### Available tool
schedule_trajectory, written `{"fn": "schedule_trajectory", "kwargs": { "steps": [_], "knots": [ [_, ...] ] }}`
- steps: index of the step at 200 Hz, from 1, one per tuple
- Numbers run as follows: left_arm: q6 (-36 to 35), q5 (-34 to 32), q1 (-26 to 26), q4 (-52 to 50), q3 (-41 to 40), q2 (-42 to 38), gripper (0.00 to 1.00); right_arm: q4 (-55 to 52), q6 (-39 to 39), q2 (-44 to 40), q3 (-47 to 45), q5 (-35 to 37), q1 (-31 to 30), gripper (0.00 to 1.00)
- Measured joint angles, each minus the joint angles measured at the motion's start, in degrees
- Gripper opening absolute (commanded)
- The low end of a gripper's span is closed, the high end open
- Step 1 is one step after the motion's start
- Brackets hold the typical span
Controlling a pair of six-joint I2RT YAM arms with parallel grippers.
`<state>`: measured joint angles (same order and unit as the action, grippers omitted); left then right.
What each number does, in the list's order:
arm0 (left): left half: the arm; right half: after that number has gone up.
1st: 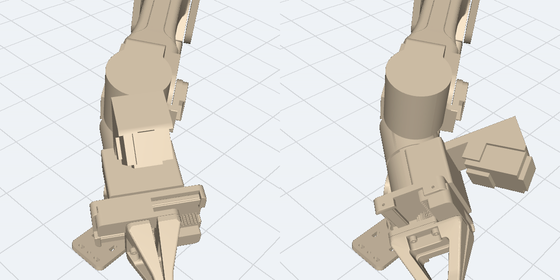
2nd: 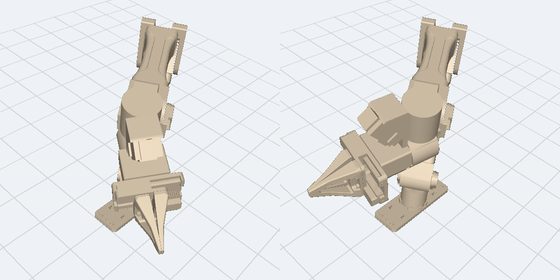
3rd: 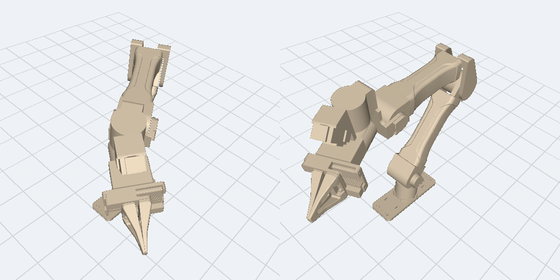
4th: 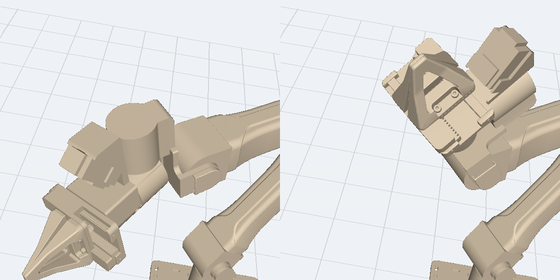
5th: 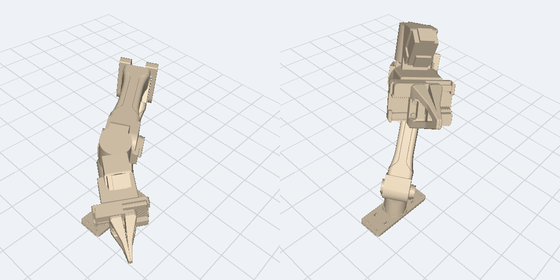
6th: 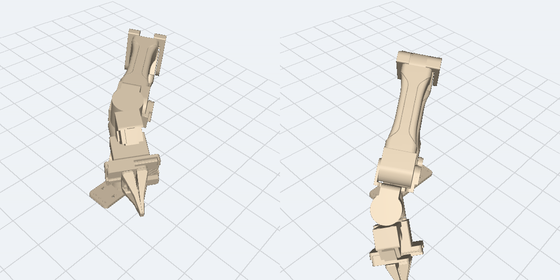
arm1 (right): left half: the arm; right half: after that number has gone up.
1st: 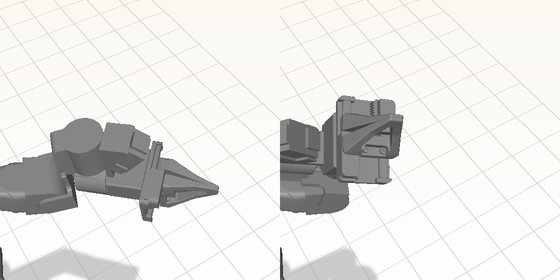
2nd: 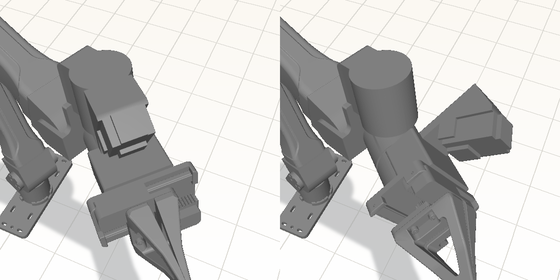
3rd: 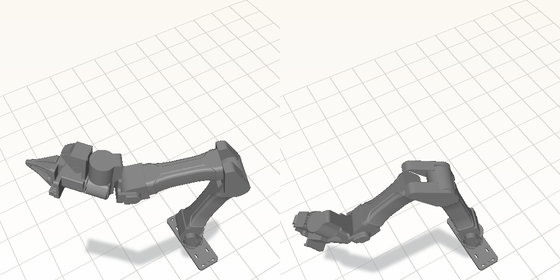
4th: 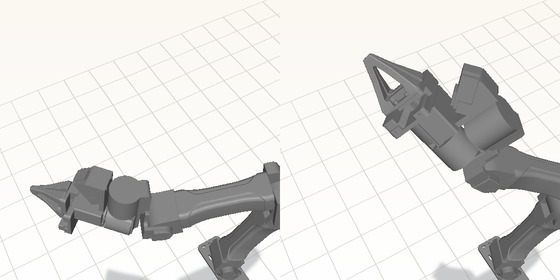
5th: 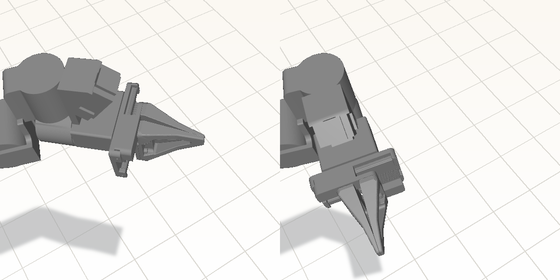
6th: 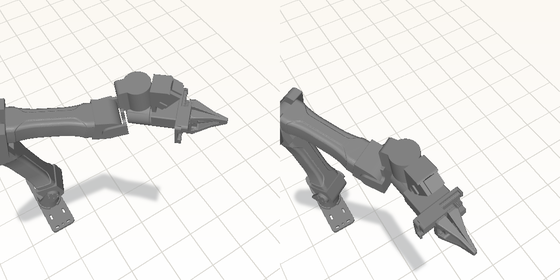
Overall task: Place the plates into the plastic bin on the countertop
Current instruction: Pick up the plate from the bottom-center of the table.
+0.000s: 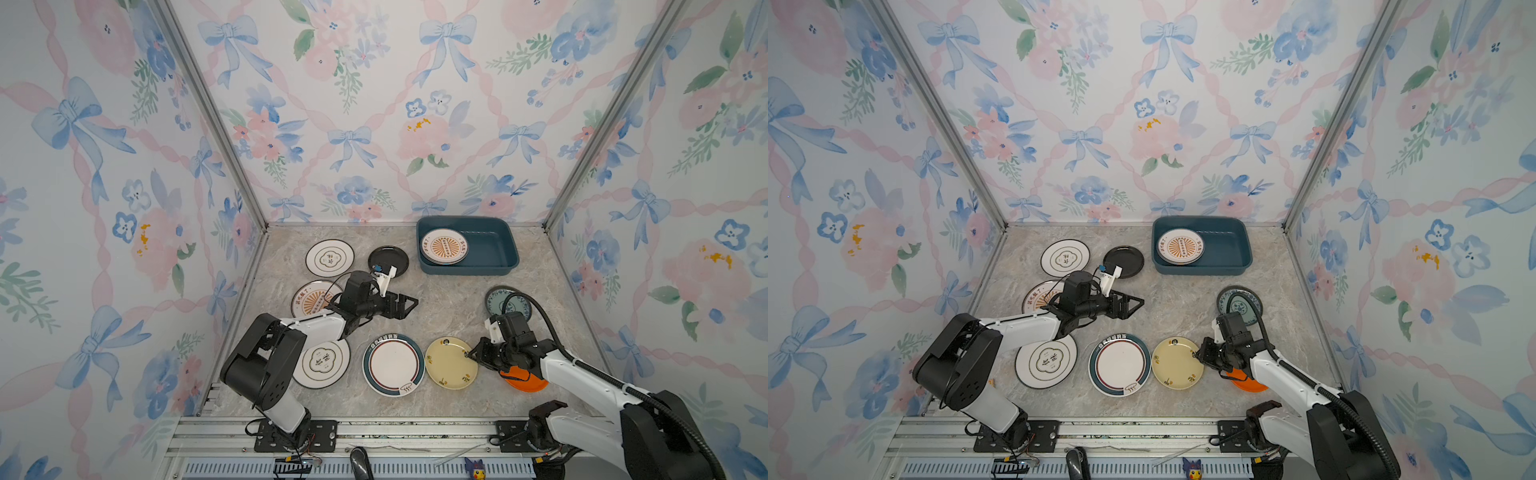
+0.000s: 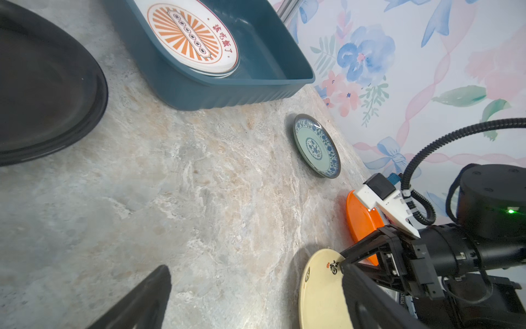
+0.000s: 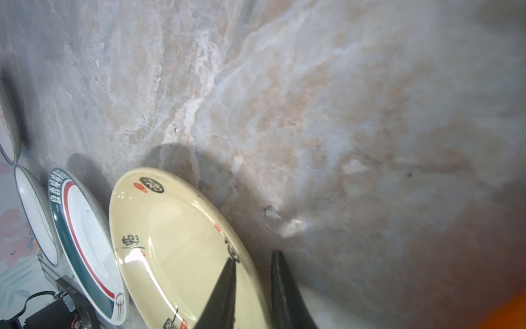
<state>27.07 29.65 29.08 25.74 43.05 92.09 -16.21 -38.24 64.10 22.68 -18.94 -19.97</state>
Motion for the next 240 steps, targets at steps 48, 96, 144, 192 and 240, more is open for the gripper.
{"fn": "schedule_trajectory", "kwargs": {
  "steps": [48,96,144,192,240],
  "knots": [
    [0.1,0.4,0.0,0.0,0.5,0.0,0.95,0.0,1.8,0.0,-0.2,-1.1,2.9,0.06],
    [0.1,1.2,0.6,0.0,1.0,0.7,0.95,-1.5,4.4,-1.9,0.0,-2.1,6.4,0.01],
    [0.1,2.8,2.2,0.2,2.5,4.2,0.93,-4.1,6.8,-2.3,4.4,-2.3,9.9,0.00],
    [0.7,5.0,3.2,2.3,3.4,7.9,0.88,-3.1,7.2,0.9,10.0,-3.4,10.0,0.00],
    [2.6,7.5,4.1,6.2,4.5,13.1,0.84,-0.8,6.9,3.8,11.8,-4.7,9.9,0.00]
  ]
}}
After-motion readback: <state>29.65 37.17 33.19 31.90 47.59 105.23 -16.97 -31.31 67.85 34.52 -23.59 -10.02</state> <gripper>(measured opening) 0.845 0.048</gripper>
